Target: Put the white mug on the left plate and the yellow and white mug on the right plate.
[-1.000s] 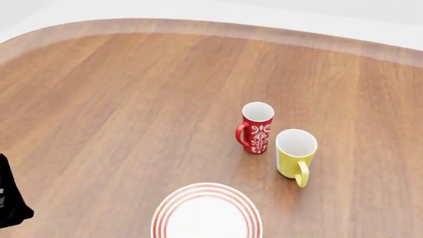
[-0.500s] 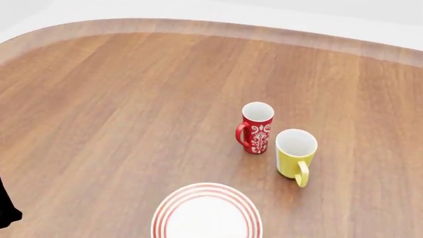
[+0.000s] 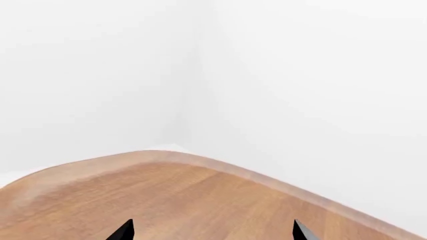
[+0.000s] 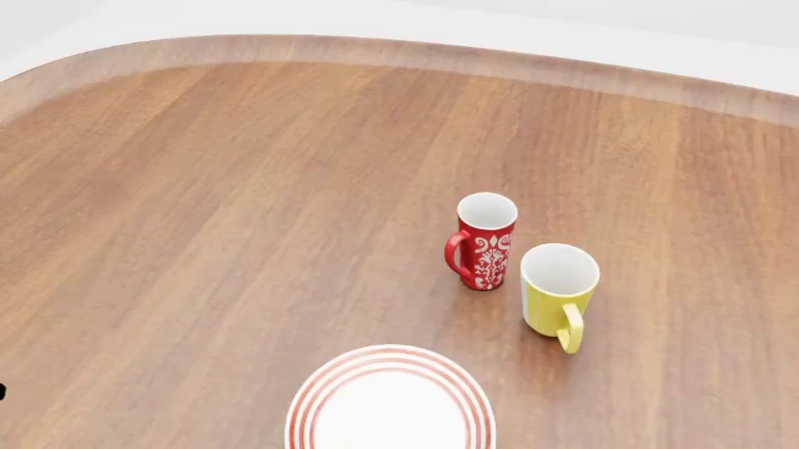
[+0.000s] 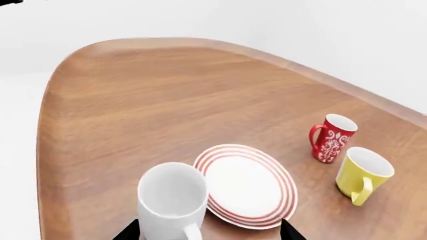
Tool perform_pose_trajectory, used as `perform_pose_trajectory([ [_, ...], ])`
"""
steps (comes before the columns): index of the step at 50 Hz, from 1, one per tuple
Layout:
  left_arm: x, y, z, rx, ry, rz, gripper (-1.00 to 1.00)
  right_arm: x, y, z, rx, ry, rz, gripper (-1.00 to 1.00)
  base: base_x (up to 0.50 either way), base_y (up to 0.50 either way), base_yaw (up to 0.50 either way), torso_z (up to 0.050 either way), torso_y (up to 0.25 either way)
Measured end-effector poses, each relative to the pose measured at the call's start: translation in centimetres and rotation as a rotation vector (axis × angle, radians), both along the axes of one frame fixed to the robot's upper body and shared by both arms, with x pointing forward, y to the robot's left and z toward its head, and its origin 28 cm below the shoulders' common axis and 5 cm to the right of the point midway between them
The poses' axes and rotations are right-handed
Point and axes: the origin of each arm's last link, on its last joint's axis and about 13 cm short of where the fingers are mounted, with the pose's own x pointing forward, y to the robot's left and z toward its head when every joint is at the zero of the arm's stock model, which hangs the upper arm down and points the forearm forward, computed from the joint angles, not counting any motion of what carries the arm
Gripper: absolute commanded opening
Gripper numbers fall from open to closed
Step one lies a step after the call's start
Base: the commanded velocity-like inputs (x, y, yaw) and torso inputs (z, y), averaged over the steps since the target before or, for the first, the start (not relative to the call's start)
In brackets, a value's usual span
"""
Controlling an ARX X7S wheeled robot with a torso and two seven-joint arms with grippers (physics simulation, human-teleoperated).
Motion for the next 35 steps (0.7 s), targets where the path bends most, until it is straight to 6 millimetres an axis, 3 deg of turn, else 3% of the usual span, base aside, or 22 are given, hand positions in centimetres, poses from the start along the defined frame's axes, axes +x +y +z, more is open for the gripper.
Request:
perform_pose_trajectory([
  [19,-0.2,0.5,0.4,-0.012,-0.009,0.021,1.0,1.8,-0.1,-2.0,0.003,0.108,0.075,1.0,0.0,0.0,0.0,0.0,0.0],
  [35,0.0,0.6,0.4,-0.014,-0.012,0.028,1.0,3.8,-1.1,-1.4,-0.018,0.15,0.126,1.0,0.0,0.0,0.0,0.0,0.0],
])
